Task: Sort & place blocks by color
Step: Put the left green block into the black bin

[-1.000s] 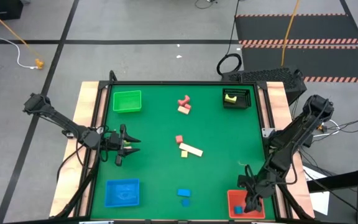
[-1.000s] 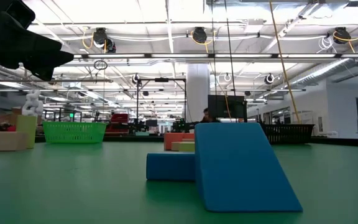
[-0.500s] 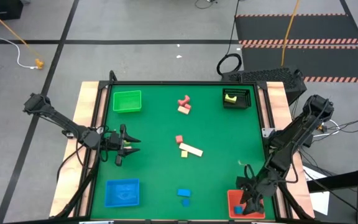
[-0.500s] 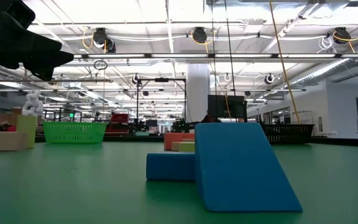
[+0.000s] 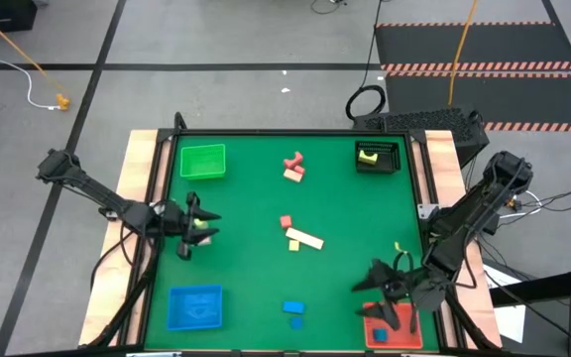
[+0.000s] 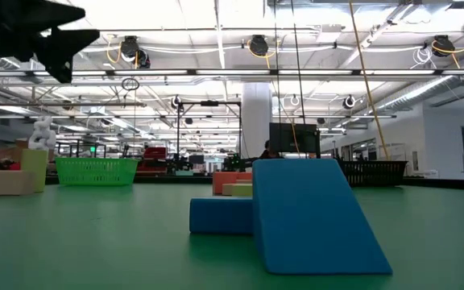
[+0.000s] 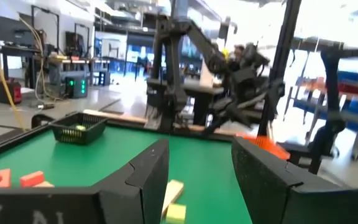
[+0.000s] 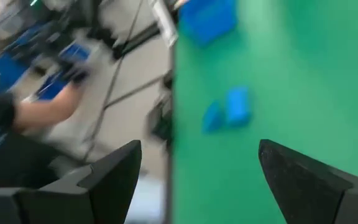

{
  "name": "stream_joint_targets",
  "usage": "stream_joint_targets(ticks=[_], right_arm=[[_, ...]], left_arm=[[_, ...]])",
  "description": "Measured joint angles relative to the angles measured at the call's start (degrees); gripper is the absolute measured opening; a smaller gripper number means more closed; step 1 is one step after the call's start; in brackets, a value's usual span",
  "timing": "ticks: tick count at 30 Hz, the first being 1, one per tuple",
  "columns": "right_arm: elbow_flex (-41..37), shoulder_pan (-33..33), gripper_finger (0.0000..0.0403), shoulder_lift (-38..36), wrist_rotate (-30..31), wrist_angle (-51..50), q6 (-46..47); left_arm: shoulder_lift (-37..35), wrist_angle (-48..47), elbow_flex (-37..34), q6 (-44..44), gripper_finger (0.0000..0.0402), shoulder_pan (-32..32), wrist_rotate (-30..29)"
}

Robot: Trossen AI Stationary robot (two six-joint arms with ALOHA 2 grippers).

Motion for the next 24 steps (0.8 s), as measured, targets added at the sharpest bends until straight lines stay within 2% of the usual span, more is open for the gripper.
stream_joint_targets(ticks=[5,9,19,24], right_arm=[[0.00,-3.20,0.0313,0.01,9.29,0.00,-6.58],[0.00,-6.16,0.0313,0.00,15.26,0.01,-10.54],[0.00,-11.14,0.0313,0.01,16.83,0.01,-12.18],[0.00,-12.83,0.0313,0.00,16.77,0.03,-12.87]], left_arm=[[0.00,4.58,0.00,0.03,0.0177,0.00,-0.02],[0.01,4.67,0.00,-1.53,0.0177,0.00,-2.17],[0.01,4.58,2.61,8.52,0.0177,0.00,-3.77],[0.01,4.40,5.89,3.33,0.0177,0.00,-5.69]])
